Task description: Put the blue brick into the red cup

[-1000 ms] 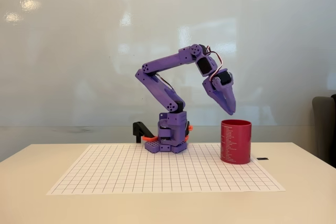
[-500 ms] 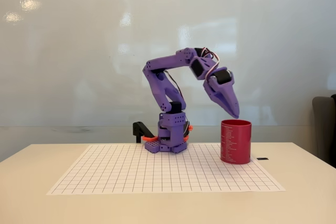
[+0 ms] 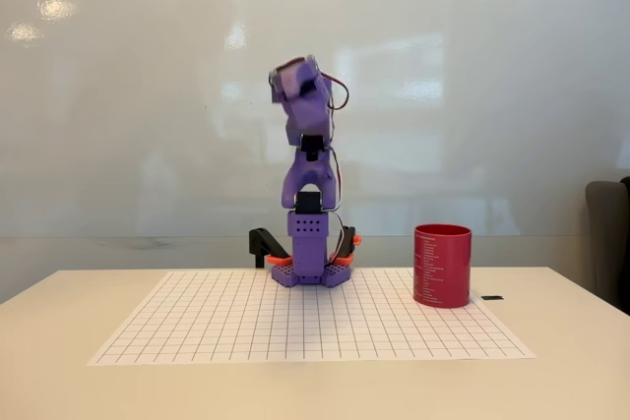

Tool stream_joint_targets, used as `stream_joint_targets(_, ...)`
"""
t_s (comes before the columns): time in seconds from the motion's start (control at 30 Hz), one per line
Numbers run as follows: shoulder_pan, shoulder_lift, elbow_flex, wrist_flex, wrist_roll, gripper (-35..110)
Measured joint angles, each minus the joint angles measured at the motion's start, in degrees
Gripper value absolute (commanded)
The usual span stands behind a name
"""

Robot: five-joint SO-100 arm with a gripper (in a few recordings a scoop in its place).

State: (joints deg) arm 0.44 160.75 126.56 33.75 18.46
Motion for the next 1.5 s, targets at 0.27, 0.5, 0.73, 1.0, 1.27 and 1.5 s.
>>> stream_joint_targets(0.27, 2.2, 26.4, 10.1, 7.3, -5.0, -1)
stream_joint_targets(0.5, -0.4, 27.9, 22.9, 4.3, -11.4, -1)
stream_joint_targets(0.73, -5.5, 27.6, 38.0, 2.5, -17.6, -1)
stream_joint_targets(1.0, -8.6, 27.5, 49.2, 4.9, -13.6, -1)
stream_joint_targets(1.27, -8.7, 28.5, 54.3, 10.4, -17.4, -1)
stream_joint_targets(1.5, -8.4, 27.9, 54.3, 11.2, -18.2, -1)
